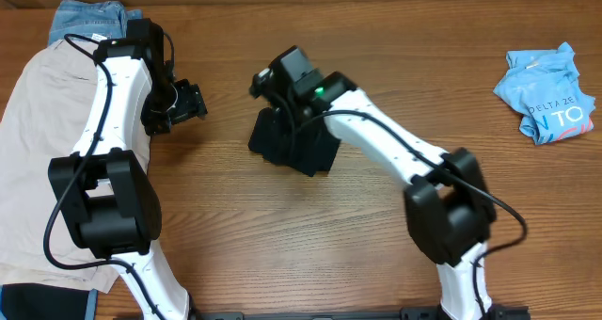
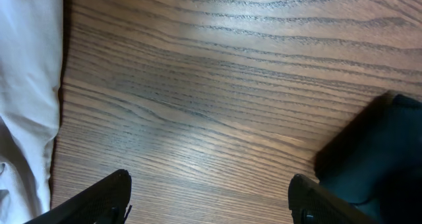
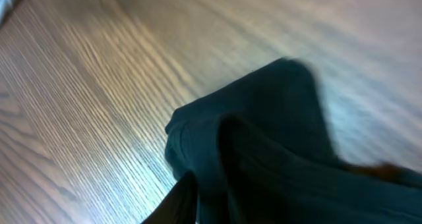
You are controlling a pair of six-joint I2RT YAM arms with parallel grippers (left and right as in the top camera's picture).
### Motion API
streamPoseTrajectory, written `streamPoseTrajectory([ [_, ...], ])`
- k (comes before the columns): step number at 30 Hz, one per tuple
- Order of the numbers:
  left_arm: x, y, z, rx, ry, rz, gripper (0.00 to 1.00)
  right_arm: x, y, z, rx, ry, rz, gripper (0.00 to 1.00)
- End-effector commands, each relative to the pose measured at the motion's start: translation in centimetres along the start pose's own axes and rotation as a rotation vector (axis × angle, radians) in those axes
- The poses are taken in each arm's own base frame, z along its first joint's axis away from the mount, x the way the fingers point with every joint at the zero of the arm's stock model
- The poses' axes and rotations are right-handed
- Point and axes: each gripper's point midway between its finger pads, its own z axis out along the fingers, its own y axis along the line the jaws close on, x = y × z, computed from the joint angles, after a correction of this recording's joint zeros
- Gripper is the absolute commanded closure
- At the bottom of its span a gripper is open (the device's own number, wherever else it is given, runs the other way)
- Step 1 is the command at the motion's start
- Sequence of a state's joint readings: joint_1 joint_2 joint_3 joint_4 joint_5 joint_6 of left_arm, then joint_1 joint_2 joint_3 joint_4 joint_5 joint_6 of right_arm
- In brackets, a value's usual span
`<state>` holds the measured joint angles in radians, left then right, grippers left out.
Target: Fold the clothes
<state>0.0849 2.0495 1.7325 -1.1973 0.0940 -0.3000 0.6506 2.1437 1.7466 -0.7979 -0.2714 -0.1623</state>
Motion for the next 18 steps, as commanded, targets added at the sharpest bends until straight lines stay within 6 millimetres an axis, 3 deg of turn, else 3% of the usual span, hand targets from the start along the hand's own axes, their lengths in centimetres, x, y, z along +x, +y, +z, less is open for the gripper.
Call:
streamPoseTrajectory([
  [1, 0.0, -0.6, -0.1, 0.013, -0.001, 0.018, 0.21, 0.5, 0.8, 2.3, -0.054, 0.028, -0.027, 0.82],
  [6, 0.0, -0.6, -0.1, 0.013, -0.001, 0.018, 0.21, 2.0, 1.1, 4.6, -0.104, 0.077, -0.009, 0.78],
  [10, 0.0, -0.6, -0.1, 0.013, 0.000, 0.018, 0.21, 2.2, 1.4, 4.9, -0.127, 0.084, -0.004, 0.53],
  [14, 0.0, -0.6, -0.1, 0.013, 0.000, 0.018, 0.21, 1.3, 1.9, 3.0, -0.125, 0.071, -0.006, 0.34],
  [18, 0.0, -0.6, -0.1, 0.013, -0.001, 0.018, 0.21, -2.2, 1.0, -2.5, -0.025, -0.021, 0.002, 0.30],
])
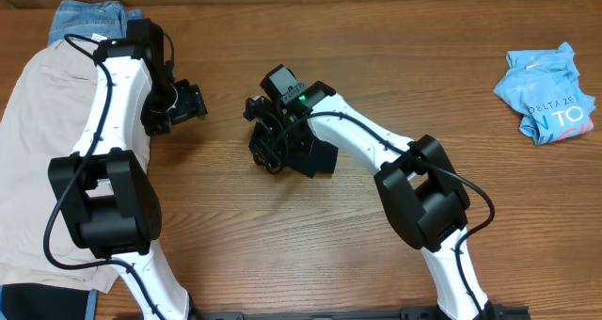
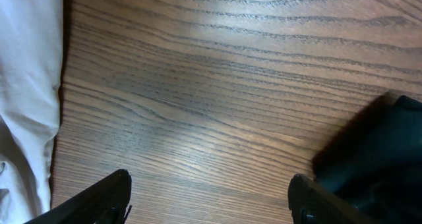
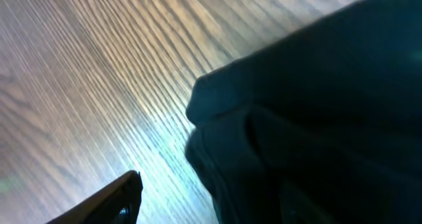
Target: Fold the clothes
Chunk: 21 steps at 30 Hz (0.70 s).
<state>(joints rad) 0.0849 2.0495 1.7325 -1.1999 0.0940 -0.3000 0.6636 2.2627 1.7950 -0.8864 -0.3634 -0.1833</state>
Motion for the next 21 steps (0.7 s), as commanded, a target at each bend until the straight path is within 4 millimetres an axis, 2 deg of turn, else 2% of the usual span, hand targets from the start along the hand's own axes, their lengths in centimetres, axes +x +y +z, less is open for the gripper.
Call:
streamPoseTrajectory([
  [1, -0.1, -0.6, -0.1, 0.014, -0.003, 0.018, 0.21, -5.0, -0.1, -8.8, 0.135, -0.191, 0.002, 0.29],
  [2, -0.1, -0.6, -0.1, 0.014, -0.003, 0.018, 0.21, -5.5, -0.8, -10.5, 0.185, -0.215, 0.028, 0.28],
  [5, -0.1, -0.7, -0.1, 0.014, -0.004, 0.018, 0.21, -5.8, -2.6, -14.1, 0.270, -0.257, 0.112, 0.26],
  [7, -0.1, -0.7, -0.2, 0.014, -0.005, 0.018, 0.21, -5.5, -4.3, -15.5, 0.287, -0.276, 0.199, 0.26],
  [9, -0.2, -0.7, -0.2, 0.015, -0.008, 0.019, 0.21, -4.7, -6.3, -16.0, 0.293, -0.274, 0.298, 0.30],
  [12, -0.2, -0.7, -0.1, 0.015, -0.008, 0.019, 0.21, -2.9, -9.3, -15.3, 0.295, -0.247, 0.431, 0.45],
  [15, -0.2, -0.7, -0.1, 0.015, -0.008, 0.019, 0.21, -1.1, -10.8, -13.3, 0.264, -0.195, 0.486, 0.46],
  [21, -0.2, -0.8, -0.1, 0.016, -0.011, 0.022, 0.21, 1.6, -11.6, -8.5, 0.222, -0.088, 0.521, 0.46],
])
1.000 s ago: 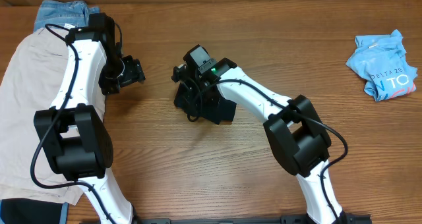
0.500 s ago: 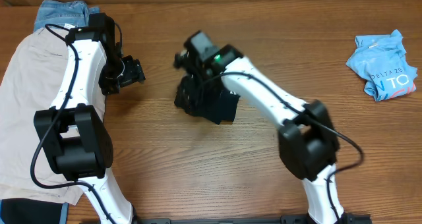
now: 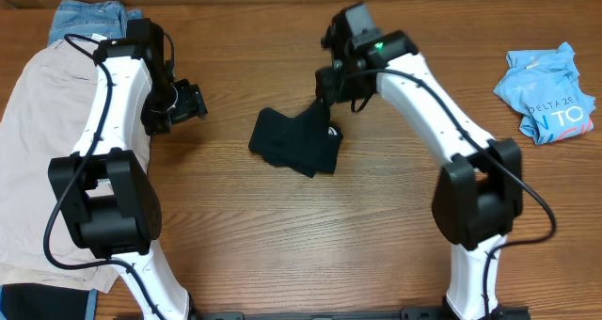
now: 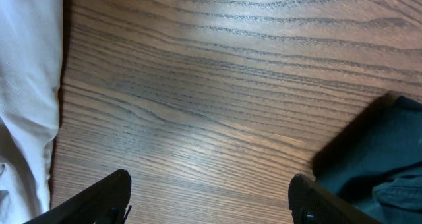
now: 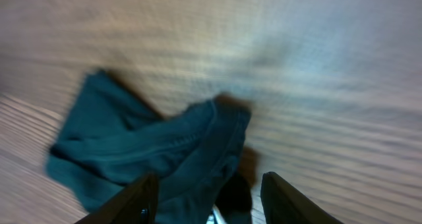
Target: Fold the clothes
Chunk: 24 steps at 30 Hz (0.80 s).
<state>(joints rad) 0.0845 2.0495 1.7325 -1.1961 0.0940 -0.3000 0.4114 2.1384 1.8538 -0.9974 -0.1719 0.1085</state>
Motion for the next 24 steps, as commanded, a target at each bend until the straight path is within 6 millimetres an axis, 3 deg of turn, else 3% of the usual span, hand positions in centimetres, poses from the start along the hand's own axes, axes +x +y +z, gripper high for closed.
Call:
streamPoseTrajectory([
  [1, -0.1, -0.8, -0.1, 0.015, -0.007, 0.022, 0.21, 2.2, 0.5, 3.3, -0.023, 0.083, 0.016, 0.46],
  [8, -0.1, -0.8, -0.1, 0.015, -0.007, 0.023, 0.21, 3.7, 0.3, 6.0, -0.013, 0.144, 0.018, 0.46],
  [9, -0.1, -0.8, -0.1, 0.015, -0.007, 0.023, 0.21, 3.6, 0.3, 6.0, -0.013, 0.143, 0.017, 0.51],
  [10, -0.1, -0.8, -0.1, 0.015, -0.007, 0.023, 0.21, 3.4, 0.3, 6.0, -0.014, 0.135, 0.016, 0.75],
  [11, -0.1, -0.8, -0.1, 0.015, -0.007, 0.023, 0.21, 3.2, 0.3, 5.9, -0.010, 0.129, 0.014, 0.85],
  [12, -0.1, -0.8, -0.1, 0.015, -0.007, 0.023, 0.21, 3.1, 0.1, 5.8, 0.001, 0.123, 0.014, 0.89],
  [15, -0.1, -0.8, -0.1, 0.015, -0.007, 0.023, 0.21, 2.2, 0.2, 4.8, 0.014, 0.100, 0.012, 0.90],
  [19, -0.1, -0.8, -0.1, 0.015, -0.007, 0.023, 0.21, -0.1, 1.1, 1.9, 0.009, 0.031, -0.002, 0.89],
  [24, -0.2, -0.9, -0.1, 0.016, -0.009, 0.023, 0.21, -1.3, 3.6, -0.2, -0.017, -0.018, -0.049, 0.89],
])
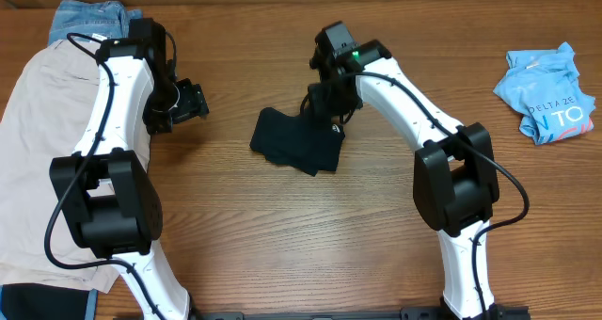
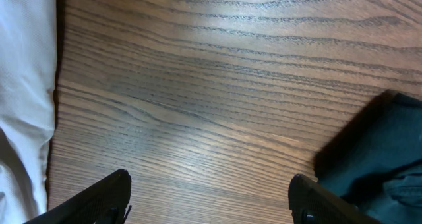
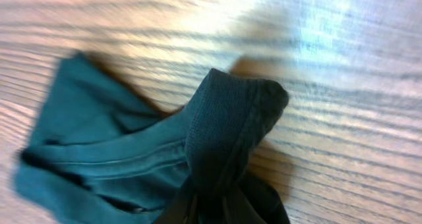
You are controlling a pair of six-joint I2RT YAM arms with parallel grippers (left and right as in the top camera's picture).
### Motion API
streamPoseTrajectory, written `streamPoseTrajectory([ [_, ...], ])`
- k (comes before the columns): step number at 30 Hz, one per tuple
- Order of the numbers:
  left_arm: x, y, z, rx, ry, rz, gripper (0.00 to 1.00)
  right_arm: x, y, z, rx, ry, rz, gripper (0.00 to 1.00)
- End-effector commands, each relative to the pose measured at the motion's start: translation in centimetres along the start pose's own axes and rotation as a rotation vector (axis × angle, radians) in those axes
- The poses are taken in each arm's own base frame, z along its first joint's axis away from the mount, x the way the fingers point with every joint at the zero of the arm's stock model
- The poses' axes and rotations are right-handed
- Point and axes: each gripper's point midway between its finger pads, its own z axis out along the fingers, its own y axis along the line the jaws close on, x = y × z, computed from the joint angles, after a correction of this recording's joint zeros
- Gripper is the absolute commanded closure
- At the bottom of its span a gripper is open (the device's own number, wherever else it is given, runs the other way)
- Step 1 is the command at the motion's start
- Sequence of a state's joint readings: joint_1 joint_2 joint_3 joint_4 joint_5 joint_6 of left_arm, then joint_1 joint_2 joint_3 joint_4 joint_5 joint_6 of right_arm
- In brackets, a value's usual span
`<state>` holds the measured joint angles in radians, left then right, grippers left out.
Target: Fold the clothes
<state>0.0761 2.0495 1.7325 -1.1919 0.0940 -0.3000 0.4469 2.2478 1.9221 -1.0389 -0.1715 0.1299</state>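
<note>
A dark teal garment [image 1: 293, 141] lies crumpled at the table's middle. In the right wrist view its upper right corner [image 3: 234, 112] is bunched up and rises from the wood. My right gripper [image 1: 328, 104] is shut on that bunched corner [image 3: 223, 197]. My left gripper [image 1: 189, 102] hovers to the left of the garment and is open. Its two fingertips [image 2: 109, 194] stand wide apart over bare wood, and the garment's edge [image 2: 382, 145] shows at the right of that view.
A large beige garment [image 1: 52, 122] covers the table's left side, its white edge [image 2: 23, 85] in the left wrist view. Folded jeans [image 1: 89, 19] lie at the back left. A crumpled light blue shirt [image 1: 546, 94] sits at the far right.
My right gripper was open above the garment's right corner; now it is lower and shut on that corner, which is bunched up. The left arm has barely shifted.
My right gripper was first over the garment's left part, then at its left edge with fingers apart. Then it stood open above the back right corner, and now it is shut on that corner. The left gripper stayed open beside the beige garment throughout.
</note>
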Motion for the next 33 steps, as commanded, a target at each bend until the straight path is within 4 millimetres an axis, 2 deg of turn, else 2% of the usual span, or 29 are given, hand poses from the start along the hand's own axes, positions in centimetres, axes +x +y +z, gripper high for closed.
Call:
streamPoseTrajectory([
  [1, -0.2, -0.5, -0.2, 0.014, -0.007, 0.014, 0.20, -2.1, 3.1, -4.0, -0.025, -0.107, -0.061, 0.88],
  [8, -0.2, -0.5, -0.2, 0.015, -0.007, 0.014, 0.21, -2.1, 6.9, -3.5, -0.056, -0.144, -0.144, 0.81],
  [13, -0.2, -0.5, -0.2, 0.014, -0.007, 0.014, 0.21, -2.5, 9.1, -2.5, -0.068, -0.174, -0.205, 0.81],
  [19, -0.1, -0.5, -0.2, 0.013, -0.004, 0.014, 0.21, -3.1, 8.8, 1.3, -0.067, -0.170, -0.203, 0.81],
  [23, -0.1, -0.5, -0.2, 0.013, -0.004, 0.014, 0.20, -3.1, 8.3, 4.4, -0.061, -0.152, -0.200, 0.68],
  [27, -0.1, -0.5, -0.2, 0.013, -0.004, 0.014, 0.21, -2.3, 7.8, 6.5, -0.057, -0.113, -0.195, 0.66],
  [31, -0.1, -0.5, -0.2, 0.014, -0.004, 0.014, 0.20, -1.1, 8.2, 7.1, -0.073, -0.066, -0.198, 0.65],
  [33, -0.1, -0.5, -0.2, 0.014, -0.004, 0.014, 0.20, -0.9, 8.1, 6.7, -0.066, -0.060, -0.197, 0.62],
])
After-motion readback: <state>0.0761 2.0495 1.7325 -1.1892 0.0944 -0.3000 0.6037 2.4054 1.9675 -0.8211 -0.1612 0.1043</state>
